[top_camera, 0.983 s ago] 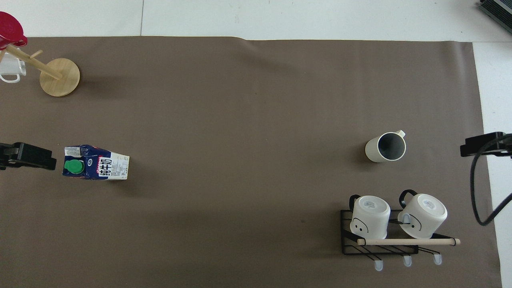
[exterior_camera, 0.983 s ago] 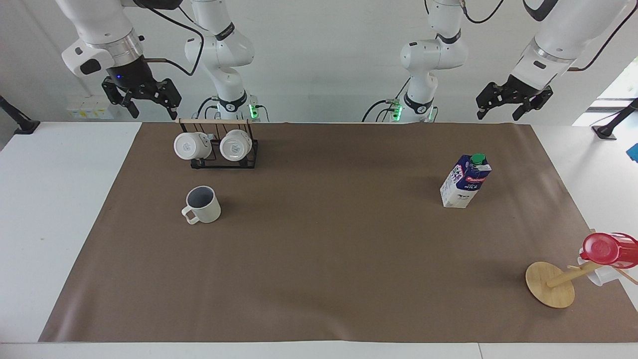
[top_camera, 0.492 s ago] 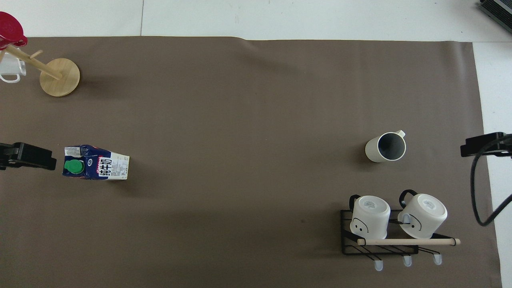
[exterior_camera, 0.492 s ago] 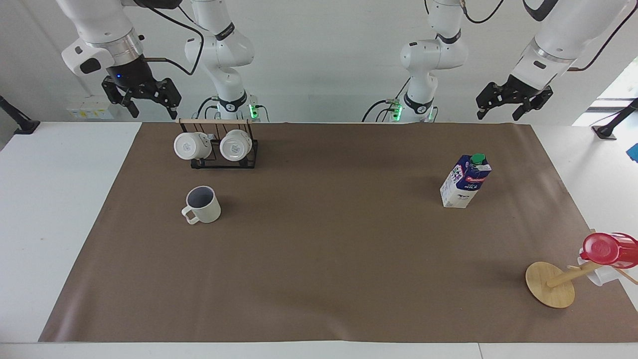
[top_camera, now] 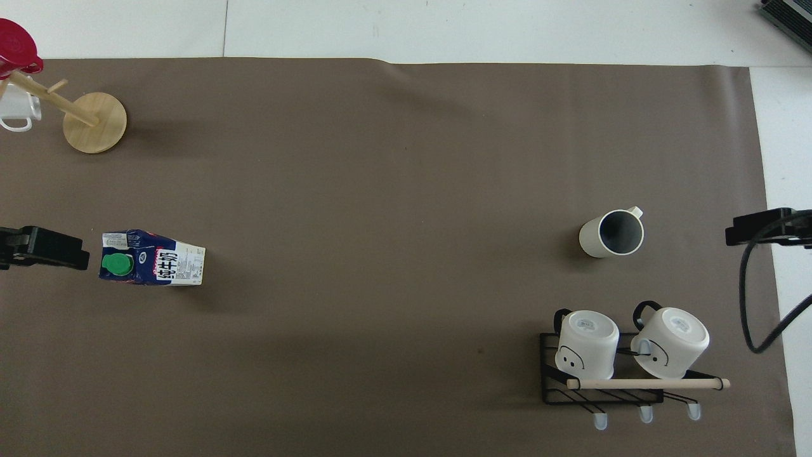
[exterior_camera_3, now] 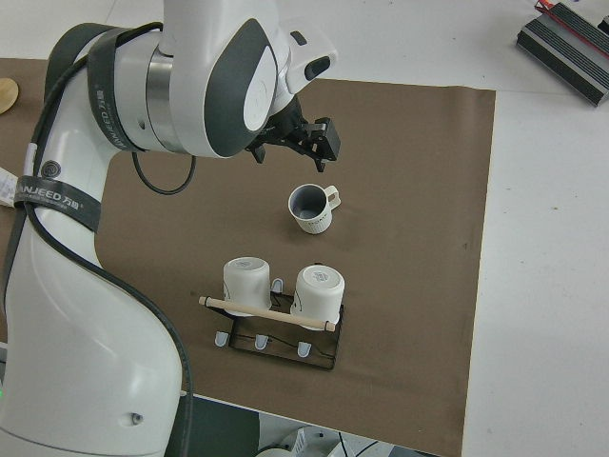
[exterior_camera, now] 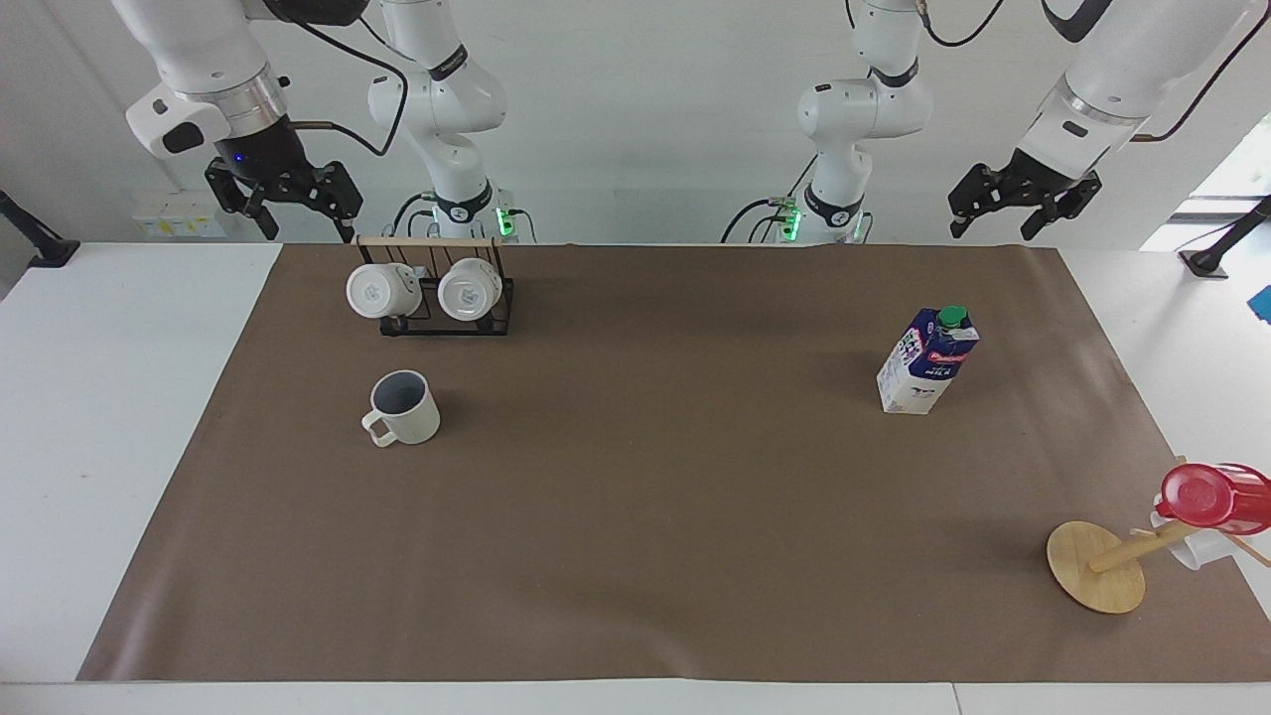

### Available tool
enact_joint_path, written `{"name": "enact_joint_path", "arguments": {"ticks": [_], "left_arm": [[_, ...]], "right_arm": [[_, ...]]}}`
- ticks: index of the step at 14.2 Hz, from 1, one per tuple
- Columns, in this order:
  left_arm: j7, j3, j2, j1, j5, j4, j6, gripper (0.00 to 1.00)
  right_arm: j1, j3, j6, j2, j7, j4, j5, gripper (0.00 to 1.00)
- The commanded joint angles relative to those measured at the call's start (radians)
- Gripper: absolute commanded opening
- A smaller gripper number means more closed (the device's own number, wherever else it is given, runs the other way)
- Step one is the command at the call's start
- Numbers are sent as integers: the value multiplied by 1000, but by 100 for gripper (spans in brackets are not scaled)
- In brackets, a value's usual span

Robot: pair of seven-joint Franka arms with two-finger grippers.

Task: Place cup and milk on table

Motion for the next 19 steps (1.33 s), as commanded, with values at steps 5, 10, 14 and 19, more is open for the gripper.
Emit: {"name": "enact_joint_path", "arguments": {"ticks": [5,10,14,19], "left_arm": [[-1,-11,-7,16,5,7,-12,100],[-1,-9,-7,17,6,7,-12,100],[5,-11,-7,16,5,9,-13,100],[5,-9,-9,16,6,10,-12,100]], "right_arm": [[-14,4,216,-18,-9,-193,1,100],[-14,4,403,84,-13,-293,1,100],[-14,4,509,144,-13,-331,1,100],[-7,4,554,146,-4,-365,1,100]]}}
